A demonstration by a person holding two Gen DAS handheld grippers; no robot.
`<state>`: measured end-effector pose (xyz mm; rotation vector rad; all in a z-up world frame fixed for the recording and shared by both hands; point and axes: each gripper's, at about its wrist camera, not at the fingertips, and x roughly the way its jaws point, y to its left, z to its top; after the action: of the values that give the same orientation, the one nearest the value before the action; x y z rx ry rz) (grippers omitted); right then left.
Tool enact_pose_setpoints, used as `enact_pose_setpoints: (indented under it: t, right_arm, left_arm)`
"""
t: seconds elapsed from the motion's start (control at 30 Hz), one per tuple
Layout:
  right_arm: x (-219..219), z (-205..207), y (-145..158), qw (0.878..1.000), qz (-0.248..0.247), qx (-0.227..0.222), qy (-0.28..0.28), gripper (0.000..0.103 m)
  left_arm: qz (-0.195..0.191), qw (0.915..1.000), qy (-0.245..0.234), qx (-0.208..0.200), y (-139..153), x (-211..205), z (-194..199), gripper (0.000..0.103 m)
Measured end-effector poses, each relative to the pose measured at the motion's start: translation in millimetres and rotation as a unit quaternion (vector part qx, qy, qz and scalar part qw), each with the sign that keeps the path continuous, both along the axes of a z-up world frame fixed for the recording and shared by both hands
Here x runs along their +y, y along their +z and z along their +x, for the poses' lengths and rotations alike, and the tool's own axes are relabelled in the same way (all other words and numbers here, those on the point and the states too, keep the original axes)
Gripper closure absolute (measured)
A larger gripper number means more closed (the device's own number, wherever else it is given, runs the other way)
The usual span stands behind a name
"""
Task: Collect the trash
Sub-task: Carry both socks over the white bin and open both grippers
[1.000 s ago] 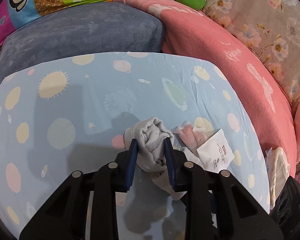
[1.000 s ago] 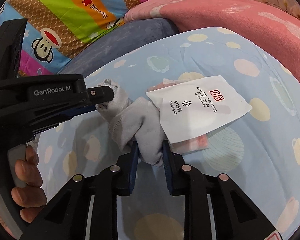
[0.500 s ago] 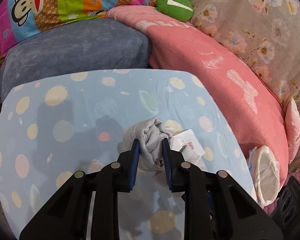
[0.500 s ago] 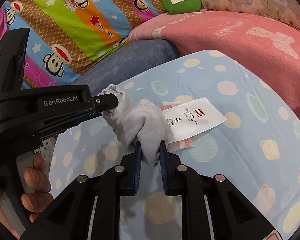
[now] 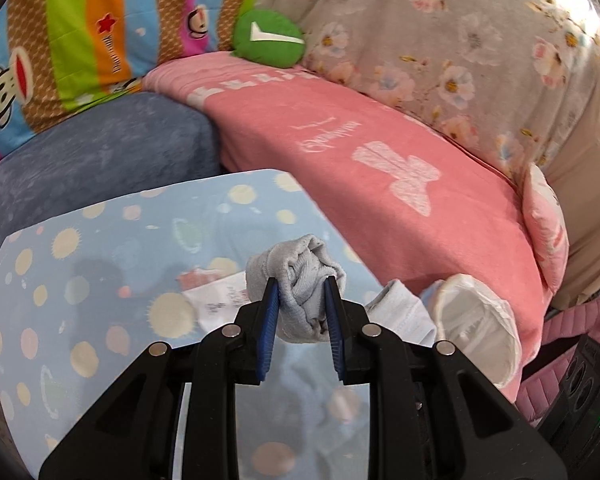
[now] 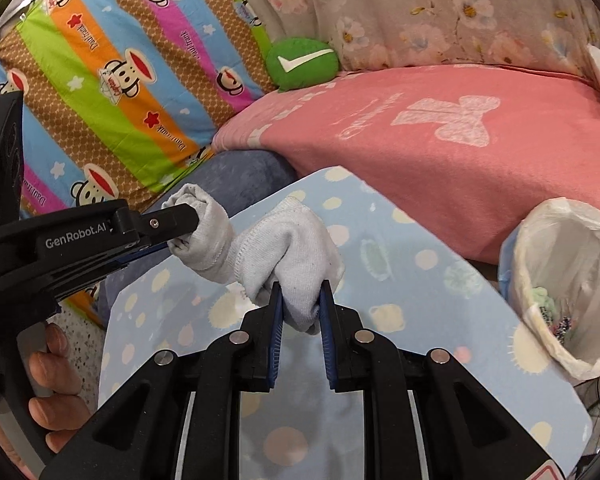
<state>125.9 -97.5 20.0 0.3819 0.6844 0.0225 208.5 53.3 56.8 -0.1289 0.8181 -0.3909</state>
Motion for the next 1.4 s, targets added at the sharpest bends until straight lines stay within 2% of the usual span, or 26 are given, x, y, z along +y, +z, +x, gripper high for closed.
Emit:
enact_pose_setpoints:
  t: [0.23, 0.67, 0.87, 1.0, 1.07, 1.13, 1.17, 1.2, 1.4]
  right_arm:
    - [-71.5, -36.0, 11.5, 0.998, -0.02, -0.011, -0.062, 0.086]
    - [-191.4, -94.7, -4.1, 0.986, -0.027, 0.0, -0.165, 0.086]
    - [-229.0, -113.2, -15.3, 0.979, -0.033, 0.011, -0.2, 0.086]
    - [-245.7, -118.8, -22.2, 0.976, -0.033, 0.019, -0.214, 0.086]
    - [-250.7, -118.7, -24.1, 0.975, -0.033, 0.021, -0.218, 0.086]
    - [-251.9, -117.1, -25.7, 0.974, -0.034, 0.023, -0.221, 0.086]
    - [-253.0, -115.9, -27.0, 0.974, -0.034, 0.024, -0.221, 0.086]
    - [-253.5, -114.4, -28.1, 0.974, -0.034, 0.025, -0.221, 0.086]
    - [-248.2, -99.1, -31.6, 0.976, -0.039, 0.03, -0.211, 0.082]
  left_arm:
    - [0.009, 0.9983, -0.056, -0.01, 6.1, -73.7, -27.1, 0.081]
    - [0.025, 0.9866, -0.161, 0.002, -12.3, -204.7, -71.4, 0.081]
    - [0.018, 0.9785, -0.205, 0.02, -27.0, -246.6, -79.2, 0.08]
    - [0.006, 0.975, -0.218, 0.043, -39.2, -266.0, -76.9, 0.078]
    - [-0.003, 0.975, -0.218, 0.041, -41.2, -271.5, -75.7, 0.078]
    - [-0.002, 0.9763, -0.214, 0.035, -41.1, -275.0, -74.9, 0.066]
    - [-0.001, 0.9779, -0.207, 0.028, -40.0, -275.3, -74.6, 0.052]
    - [0.0, 0.9791, -0.202, 0.023, -39.0, -273.8, -73.9, 0.044]
    - [0.021, 0.9836, -0.179, 0.001, -37.7, -262.8, -71.6, 0.042]
